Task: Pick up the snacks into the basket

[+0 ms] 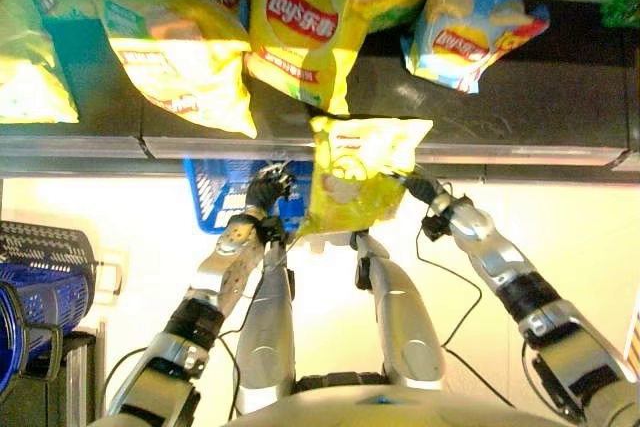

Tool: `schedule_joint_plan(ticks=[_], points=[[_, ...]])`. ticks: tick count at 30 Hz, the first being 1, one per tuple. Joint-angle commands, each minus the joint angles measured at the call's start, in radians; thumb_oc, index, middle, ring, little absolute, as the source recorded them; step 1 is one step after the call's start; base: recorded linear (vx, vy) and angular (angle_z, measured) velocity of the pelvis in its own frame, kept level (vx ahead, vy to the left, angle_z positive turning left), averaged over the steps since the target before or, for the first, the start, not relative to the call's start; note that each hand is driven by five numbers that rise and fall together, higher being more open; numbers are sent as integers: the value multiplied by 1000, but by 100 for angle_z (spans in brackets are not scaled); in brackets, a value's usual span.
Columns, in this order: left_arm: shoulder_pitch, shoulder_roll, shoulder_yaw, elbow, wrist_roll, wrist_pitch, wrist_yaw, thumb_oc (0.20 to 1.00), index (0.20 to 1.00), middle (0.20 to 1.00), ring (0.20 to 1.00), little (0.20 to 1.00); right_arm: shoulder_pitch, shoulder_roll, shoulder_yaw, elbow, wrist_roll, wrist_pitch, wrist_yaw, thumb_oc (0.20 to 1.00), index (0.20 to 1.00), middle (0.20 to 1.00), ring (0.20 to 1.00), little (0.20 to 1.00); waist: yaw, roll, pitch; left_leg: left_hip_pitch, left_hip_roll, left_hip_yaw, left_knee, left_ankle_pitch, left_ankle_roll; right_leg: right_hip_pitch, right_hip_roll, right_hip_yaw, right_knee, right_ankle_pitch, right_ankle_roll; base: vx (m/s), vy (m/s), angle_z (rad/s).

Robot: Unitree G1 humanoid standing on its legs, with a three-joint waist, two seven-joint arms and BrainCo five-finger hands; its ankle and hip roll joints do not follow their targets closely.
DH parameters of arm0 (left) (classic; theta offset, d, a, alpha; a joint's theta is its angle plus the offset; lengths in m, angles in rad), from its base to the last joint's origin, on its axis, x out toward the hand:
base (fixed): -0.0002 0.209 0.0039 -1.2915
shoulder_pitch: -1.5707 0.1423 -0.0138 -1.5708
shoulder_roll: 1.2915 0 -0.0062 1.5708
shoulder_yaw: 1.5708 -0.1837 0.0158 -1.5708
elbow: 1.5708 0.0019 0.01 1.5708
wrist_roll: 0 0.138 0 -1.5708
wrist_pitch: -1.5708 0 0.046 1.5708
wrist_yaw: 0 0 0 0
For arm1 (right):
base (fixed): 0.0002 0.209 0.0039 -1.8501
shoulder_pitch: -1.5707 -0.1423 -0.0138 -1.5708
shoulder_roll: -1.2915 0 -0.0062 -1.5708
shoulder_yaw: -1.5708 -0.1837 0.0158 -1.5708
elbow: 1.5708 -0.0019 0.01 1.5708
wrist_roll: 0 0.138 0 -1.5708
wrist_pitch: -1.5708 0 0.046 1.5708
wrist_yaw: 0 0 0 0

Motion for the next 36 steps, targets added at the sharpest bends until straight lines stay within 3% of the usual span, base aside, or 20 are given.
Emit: schedule_joint_plan(ticks=[1, 5, 11, 14, 19, 28, 33, 36], points=[[-73, -27, -27, -180, -26, -111, -16, 200, 200, 200, 200, 200, -20, -10, 32, 105, -99, 95, -64, 200, 200, 200, 200, 200, 48, 28, -16, -69, -47, 58, 65, -14, 50, -3, -48, 68, 43, -91, 103, -49, -3, 5], [-95, -30, -34, -183, -12, -117, -7, 200, 200, 200, 200, 200, -33, -12, 44, 137, -166, 95, -90, 200, 200, 200, 200, 200, 50, 33, -16, -99, -48, 56, 72, -10, 49, -34, -50, 64, 54, -92, 104, -17, 0, 14], [-28, -23, 34, -179, -1, -121, -6, 200, 200, 200, 200, 200, 99, 45, -126, 60, 50, 70, -132, 200, 200, 200, 200, 200, 39, 26, -21, 44, -50, 69, 16, -22, 52, 102, -52, 67, -7, -88, 114, 53, 36, 0], [104, -12, 129, -134, -59, -121, -29, 200, 200, 200, 200, 200, 210, 28, -215, -33, 121, 48, -112, 200, 200, 200, 200, 200, 40, 28, -80, 181, -59, 79, -23, -52, 57, 236, -61, 78, -45, -92, 125, 195, 89, -9], [209, -3, 200, -84, 1, -95, -75, 200, 200, 200, 200, 200, 307, 16, -294, -45, 118, 59, -80, 200, 200, 200, 200, 200, 43, 32, -151, 305, -87, 77, -44, -80, 70, 384, -78, 71, -110, -87, 140, 125, 76, 9], [333, -17, 221, -81, -19, -57, -136, 200, 200, 200, 200, 200, 396, 64, -334, -18, 95, 96, -53, 200, 200, 200, 200, 200, 48, 10, -264, 390, -111, 100, -112, -80, 105, 445, -97, 93, -182, -33, 167, 32, 98, -1], [332, -6, 201, -72, -3, -43, -142, 200, 200, 200, 200, 200, 363, 100, -294, 40, 73, 113, -56, 200, 200, 200, 200, 200, 62, 21, -280, 411, -77, 112, -148, -49, 118, 445, -56, 72, -43, -115, 157, -51, 14, -14], [339, -1, 199, -47, 15, -30, -151, 200, 200, 200, 200, 200, 385, 113, -283, 61, 76, 121, -47, 200, 200, 200, 200, 200, 75, 21, -328, 426, -66, 105, -166, -33, 115, 517, -15, 110, -13, -188, 137, 14, -112, -4]])
